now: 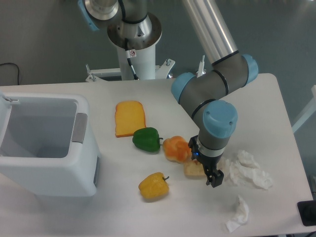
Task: Pick up the square bread
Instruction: 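Lower and close the gripper on the small bread piece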
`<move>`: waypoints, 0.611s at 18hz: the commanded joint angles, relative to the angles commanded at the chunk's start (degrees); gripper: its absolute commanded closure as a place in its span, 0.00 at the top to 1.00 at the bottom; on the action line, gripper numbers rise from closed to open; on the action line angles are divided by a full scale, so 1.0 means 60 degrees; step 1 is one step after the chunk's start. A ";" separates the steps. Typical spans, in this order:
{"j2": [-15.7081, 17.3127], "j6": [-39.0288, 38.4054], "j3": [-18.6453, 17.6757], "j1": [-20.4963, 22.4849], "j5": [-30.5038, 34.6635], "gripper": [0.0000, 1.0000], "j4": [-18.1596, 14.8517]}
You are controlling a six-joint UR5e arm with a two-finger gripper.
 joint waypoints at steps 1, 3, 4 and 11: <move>0.0015 0.0015 -0.0132 0.0044 -0.0015 1.00 0.0015; -0.0029 0.0015 -0.0163 0.0117 -0.0015 1.00 0.0030; -0.0044 0.0000 -0.0163 0.0117 -0.0015 1.00 0.0030; -0.0190 0.0117 -0.0148 0.0103 0.0015 1.00 0.0044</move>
